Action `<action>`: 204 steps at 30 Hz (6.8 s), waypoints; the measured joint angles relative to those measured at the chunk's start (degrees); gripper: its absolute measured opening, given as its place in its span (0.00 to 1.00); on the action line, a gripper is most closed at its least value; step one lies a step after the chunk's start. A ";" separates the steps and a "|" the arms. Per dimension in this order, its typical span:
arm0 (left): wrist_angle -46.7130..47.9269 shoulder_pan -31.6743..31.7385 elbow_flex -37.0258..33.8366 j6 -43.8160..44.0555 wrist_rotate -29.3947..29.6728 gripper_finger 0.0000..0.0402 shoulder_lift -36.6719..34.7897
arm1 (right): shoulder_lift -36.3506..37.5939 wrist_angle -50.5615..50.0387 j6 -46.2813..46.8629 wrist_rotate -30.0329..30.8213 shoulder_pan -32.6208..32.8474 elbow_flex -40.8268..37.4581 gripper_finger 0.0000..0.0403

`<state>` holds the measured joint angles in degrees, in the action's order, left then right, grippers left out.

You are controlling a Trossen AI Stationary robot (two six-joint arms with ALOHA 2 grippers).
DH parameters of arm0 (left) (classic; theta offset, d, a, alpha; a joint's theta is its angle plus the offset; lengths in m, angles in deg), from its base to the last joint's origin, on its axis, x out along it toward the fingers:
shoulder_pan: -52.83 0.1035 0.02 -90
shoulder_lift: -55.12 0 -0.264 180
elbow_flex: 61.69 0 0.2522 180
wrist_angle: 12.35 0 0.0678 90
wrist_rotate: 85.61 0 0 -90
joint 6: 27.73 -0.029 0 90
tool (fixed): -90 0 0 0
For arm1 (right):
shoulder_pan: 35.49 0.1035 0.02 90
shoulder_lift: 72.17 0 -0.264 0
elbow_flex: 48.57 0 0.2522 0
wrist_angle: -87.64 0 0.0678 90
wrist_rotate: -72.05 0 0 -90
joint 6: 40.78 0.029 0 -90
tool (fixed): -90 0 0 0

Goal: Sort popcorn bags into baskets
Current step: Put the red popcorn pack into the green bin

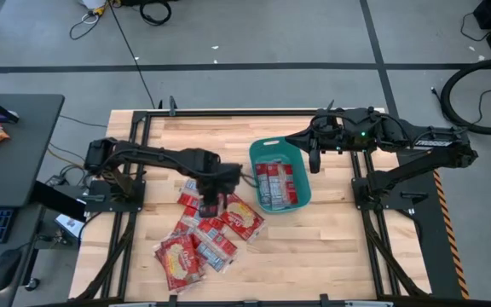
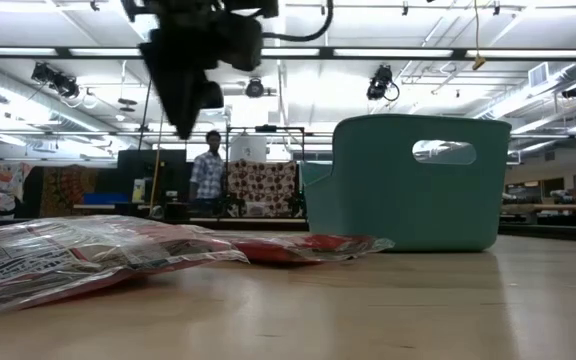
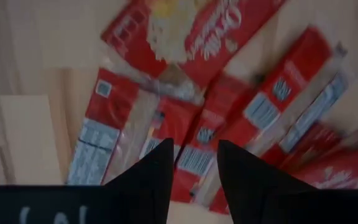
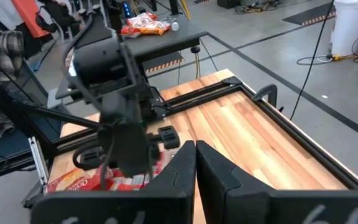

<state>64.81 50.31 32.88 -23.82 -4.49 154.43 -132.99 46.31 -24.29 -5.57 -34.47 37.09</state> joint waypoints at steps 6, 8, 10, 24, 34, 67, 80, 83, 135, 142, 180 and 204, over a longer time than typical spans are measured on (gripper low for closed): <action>0.50 -4.53 -4.84 -0.08 -0.37 0.32 -4.22 | 0.00 -0.09 -0.01 0.01 0.00 0.00 0.04; 0.76 -6.38 -6.05 -0.03 -0.53 0.32 -5.80 | 0.00 -0.07 0.02 0.02 -0.01 0.00 0.04; -0.39 -8.33 -7.19 0.38 -2.36 0.32 -7.21 | 0.00 -0.07 0.02 0.02 -0.02 0.00 0.04; -12.99 -26.29 -17.32 16.43 -15.46 0.32 -8.99 | 0.00 0.00 -1.30 0.04 -0.02 0.00 0.04; -28.62 -32.69 -26.76 27.06 -12.47 0.32 -8.99 | 0.00 0.02 -1.96 0.07 -0.02 0.00 0.04; -19.05 -26.09 -24.08 36.06 16.56 0.35 -10.56 | 0.02 -0.42 -1.07 0.00 -0.02 0.00 0.04; -23.48 -31.76 -24.08 42.04 19.97 0.67 -10.56 | 0.02 -0.39 -1.07 0.02 -0.02 0.00 0.04; -25.01 -33.35 -24.08 43.29 22.41 0.68 -10.34 | 0.02 -0.39 -1.07 0.02 -0.02 0.00 0.04; -4.09 -36.98 -12.87 52.50 28.71 0.02 10.75 | 0.02 -0.33 -0.15 -1.68 -0.02 0.00 0.04; -3.43 -36.85 -12.58 52.25 29.54 0.01 4.05 | 0.00 0.78 -0.15 -1.67 -0.02 0.00 0.04; -15.94 -18.49 -11.09 34.19 26.02 0.00 -12.08 | 0.00 2.23 -1.05 -1.33 -0.02 0.00 0.04; -35.33 0.95 0.51 1.94 28.09 0.00 -11.99 | 0.00 2.58 -0.11 0.09 -0.02 0.00 0.04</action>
<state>29.48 51.26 33.39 -21.88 23.60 142.44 -132.99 48.88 -24.40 -5.49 -34.49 37.09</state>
